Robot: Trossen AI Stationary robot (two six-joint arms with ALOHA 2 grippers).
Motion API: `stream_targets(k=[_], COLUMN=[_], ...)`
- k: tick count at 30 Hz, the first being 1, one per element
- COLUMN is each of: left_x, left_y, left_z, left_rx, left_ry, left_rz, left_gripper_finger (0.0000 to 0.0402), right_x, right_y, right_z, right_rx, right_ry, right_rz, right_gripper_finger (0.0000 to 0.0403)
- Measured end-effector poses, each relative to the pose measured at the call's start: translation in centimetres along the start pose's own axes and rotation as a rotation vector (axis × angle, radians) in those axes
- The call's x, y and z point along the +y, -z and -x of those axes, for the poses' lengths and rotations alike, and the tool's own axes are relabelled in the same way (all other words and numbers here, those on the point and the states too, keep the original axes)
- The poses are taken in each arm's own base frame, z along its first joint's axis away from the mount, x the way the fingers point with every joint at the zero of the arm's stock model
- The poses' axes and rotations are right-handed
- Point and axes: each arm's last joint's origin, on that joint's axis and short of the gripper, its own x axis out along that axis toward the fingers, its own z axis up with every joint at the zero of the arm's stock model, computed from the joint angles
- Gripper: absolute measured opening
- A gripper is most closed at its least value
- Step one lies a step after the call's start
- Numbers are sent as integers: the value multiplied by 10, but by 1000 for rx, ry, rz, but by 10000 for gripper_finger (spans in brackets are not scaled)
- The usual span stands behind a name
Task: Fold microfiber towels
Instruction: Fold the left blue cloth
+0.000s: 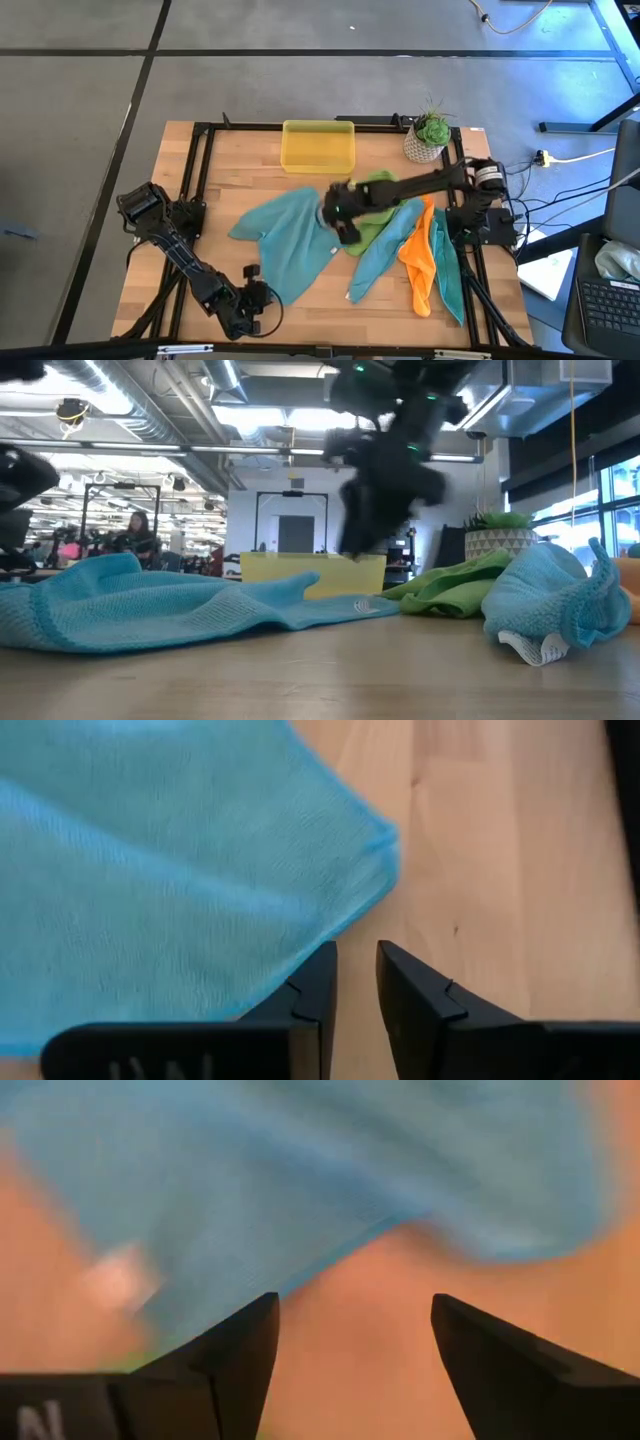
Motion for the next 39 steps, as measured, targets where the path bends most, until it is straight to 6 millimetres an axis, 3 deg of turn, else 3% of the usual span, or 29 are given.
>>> stream_targets(k=[6,12,25,34,39], left_x=[-10,-12,-4,4,9], left_y=[-9,-11,-18,-23,-28], left_z=[4,3,-5,-10,-14], left_rx=[-56,-46,14,30,29], left_ry=[52,108,133,105,92], left_rz=[-132,-267,-327,-330,-310], left_gripper_finger=[67,67,70,127,139], right_x=[60,84,84,86,84], right_y=[8,8,20,30,29], right_z=[-13,-11,-18,-24,-25], right_rx=[-45,-65,-5,-62,-72], right_ry=[128,151,36,42,43], right_rz=[242,290,205,156,137], right_gripper_finger=[232,215,212,212,212])
